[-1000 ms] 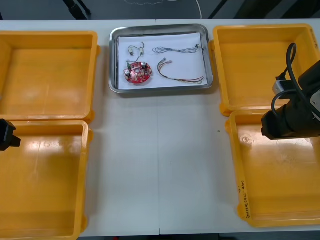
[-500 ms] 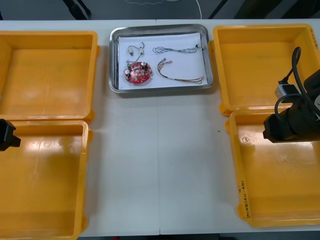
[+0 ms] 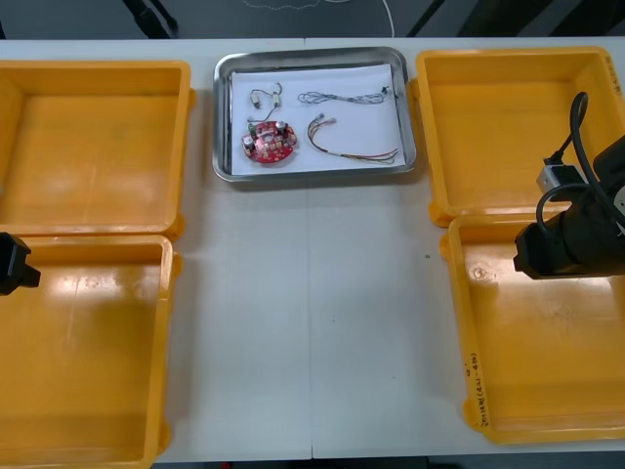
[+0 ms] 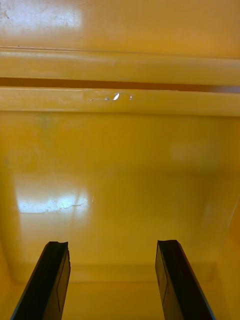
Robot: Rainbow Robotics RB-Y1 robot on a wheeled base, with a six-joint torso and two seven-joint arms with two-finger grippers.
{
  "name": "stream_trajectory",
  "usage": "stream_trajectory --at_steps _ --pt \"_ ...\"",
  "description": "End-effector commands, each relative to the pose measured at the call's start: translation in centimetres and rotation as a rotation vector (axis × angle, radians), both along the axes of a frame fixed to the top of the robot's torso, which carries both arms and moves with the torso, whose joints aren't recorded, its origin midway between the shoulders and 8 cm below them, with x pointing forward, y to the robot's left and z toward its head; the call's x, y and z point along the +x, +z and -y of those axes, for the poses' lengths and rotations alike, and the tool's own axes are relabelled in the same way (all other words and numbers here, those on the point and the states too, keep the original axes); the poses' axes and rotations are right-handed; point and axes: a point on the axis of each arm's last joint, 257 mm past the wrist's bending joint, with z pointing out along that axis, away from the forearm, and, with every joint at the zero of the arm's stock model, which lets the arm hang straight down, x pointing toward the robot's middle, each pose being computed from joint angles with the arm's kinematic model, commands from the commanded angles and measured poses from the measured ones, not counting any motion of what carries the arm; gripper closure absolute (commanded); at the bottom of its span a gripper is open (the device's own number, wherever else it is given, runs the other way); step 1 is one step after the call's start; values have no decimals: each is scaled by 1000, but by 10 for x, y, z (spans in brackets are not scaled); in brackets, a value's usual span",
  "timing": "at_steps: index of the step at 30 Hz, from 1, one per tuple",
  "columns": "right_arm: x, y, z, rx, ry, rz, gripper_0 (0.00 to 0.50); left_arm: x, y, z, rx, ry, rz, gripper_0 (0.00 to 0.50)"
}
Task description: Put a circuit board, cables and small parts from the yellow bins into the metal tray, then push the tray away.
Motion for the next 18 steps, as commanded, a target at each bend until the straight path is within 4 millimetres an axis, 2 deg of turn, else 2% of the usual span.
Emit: stream_trajectory --at_steps 1,18 --pt "2 5 7 -7 4 20 0 -6 8 -22 79 -55 -2 0" --pt "2 5 7 -7 4 20 0 -6 8 -22 79 -55 -2 0"
